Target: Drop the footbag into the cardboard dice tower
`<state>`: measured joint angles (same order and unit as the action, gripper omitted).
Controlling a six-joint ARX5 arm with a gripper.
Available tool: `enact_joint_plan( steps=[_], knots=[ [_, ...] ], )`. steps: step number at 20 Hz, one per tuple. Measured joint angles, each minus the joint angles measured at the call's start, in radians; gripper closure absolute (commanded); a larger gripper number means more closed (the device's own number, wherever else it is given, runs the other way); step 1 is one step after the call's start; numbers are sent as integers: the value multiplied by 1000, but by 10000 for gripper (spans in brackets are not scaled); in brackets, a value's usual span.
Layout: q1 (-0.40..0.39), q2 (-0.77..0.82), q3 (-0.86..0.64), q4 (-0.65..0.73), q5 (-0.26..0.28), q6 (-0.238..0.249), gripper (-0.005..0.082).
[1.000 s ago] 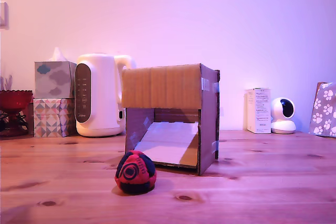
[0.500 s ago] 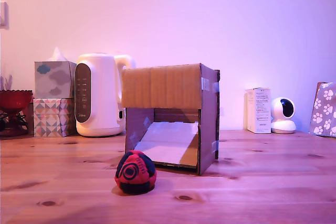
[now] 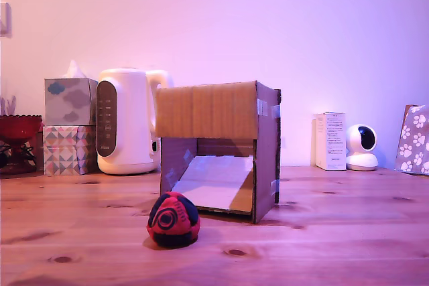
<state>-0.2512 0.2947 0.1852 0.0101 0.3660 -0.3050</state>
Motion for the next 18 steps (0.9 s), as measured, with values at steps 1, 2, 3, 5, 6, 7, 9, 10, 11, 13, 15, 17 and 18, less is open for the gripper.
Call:
enact_joint_plan(
  steps=[1,2,3,5,6,7,9,10,11,13,15,17,18],
  knots=[
    [-28,42,0,27,0,2,788],
    [-54,85,0,54,-2,10,788],
    [-79,132,0,82,-5,18,788],
    [-126,225,0,139,-8,32,788],
    [-147,272,0,170,-9,40,788],
    [-167,322,0,206,-13,43,788],
    [-204,425,0,266,-17,53,788],
    [-219,473,0,296,-21,58,788],
    [-235,522,0,324,-27,64,788],
    [-260,600,0,382,-31,71,788],
    [-281,668,0,436,-33,102,788],
    [-294,725,0,472,-34,120,788],
    [-298,747,0,486,-34,123,788]
  ],
)
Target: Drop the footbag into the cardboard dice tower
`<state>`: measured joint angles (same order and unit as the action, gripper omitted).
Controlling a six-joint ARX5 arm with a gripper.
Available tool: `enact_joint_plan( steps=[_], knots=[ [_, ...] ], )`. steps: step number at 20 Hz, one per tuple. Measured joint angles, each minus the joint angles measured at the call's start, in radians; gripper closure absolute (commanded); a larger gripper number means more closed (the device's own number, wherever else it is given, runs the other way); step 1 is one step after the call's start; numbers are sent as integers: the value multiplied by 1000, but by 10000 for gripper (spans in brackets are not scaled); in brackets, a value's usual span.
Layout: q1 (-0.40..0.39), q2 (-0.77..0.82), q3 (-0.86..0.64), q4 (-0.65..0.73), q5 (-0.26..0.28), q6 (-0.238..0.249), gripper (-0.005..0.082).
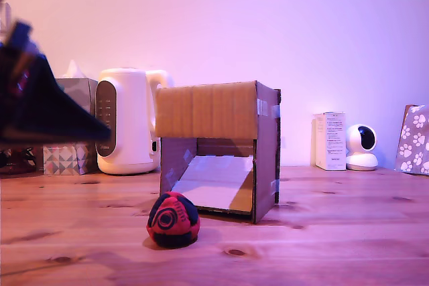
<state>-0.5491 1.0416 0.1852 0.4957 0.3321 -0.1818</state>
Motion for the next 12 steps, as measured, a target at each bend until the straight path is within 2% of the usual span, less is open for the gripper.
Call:
enact_joint_plan(
  steps=[5,7,8,10,11,12],
  knots=[
    [-20,123,0,79,0,2,786],
    [-35,171,3,106,5,2,733],
    [-42,192,8,111,7,2,584],
    [-54,235,37,112,6,2,58],
    [-61,260,63,112,-2,2,-11],
    [-67,282,90,111,-9,7,33]
  ],
)
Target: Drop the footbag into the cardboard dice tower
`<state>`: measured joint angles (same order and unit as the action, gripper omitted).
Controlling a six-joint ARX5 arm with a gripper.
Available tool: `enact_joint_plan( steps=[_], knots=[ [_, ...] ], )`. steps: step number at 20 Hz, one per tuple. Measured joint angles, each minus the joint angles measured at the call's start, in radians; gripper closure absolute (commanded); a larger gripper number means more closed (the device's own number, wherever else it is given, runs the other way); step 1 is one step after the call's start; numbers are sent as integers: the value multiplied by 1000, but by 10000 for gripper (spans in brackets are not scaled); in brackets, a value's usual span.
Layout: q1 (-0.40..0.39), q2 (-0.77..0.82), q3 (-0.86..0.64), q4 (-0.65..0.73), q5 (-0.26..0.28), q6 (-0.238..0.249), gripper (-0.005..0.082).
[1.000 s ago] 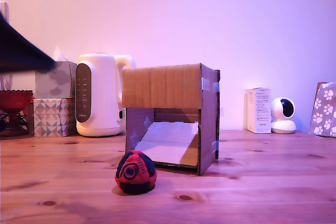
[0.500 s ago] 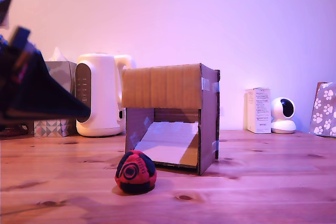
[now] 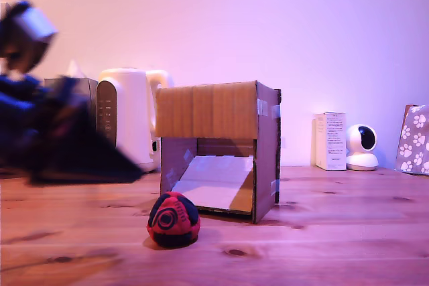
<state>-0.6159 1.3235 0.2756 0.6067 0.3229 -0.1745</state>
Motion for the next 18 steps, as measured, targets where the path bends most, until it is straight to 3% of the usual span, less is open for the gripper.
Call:
enact_joint_plan(
  steps=[9,13,15,18],
  knots=[
    [-25,290,183,-7,-116,101,32],
    [-25,415,270,-13,-123,115,43],
    [-25,450,291,-42,-123,115,151],
    [-25,450,322,-98,-120,123,541]
  ],
)
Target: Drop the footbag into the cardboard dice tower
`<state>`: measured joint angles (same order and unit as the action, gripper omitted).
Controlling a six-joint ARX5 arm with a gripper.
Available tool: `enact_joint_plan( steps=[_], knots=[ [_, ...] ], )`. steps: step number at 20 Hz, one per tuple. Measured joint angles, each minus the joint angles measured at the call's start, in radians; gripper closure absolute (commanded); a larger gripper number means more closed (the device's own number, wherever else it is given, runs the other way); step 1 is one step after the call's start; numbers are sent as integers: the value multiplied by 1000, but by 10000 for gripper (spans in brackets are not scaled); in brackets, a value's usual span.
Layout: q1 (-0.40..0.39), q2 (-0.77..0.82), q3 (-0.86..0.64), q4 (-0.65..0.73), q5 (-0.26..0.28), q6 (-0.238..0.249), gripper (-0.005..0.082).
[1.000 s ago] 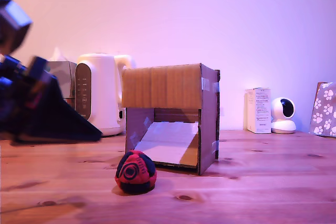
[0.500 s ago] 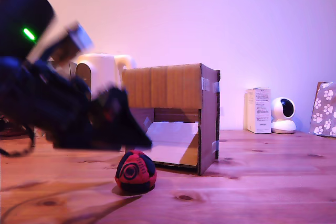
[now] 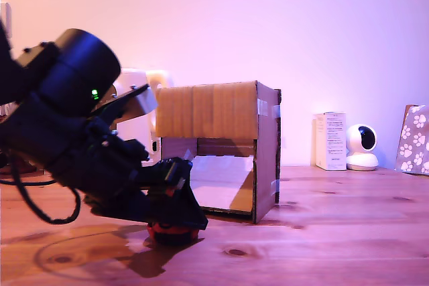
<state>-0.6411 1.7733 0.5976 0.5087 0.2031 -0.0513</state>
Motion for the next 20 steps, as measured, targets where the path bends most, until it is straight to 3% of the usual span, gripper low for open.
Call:
enact_joint_plan(
  steps=[1,2,7,14,20],
  knots=[
    [0,-3,5,-17,5,0,635],
    [0,-10,10,-42,11,0,663],
    [0,-94,31,-202,42,0,662],
    [0,-368,35,-415,50,-1,662],
    [0,-553,48,-415,49,16,662]
  ],
)
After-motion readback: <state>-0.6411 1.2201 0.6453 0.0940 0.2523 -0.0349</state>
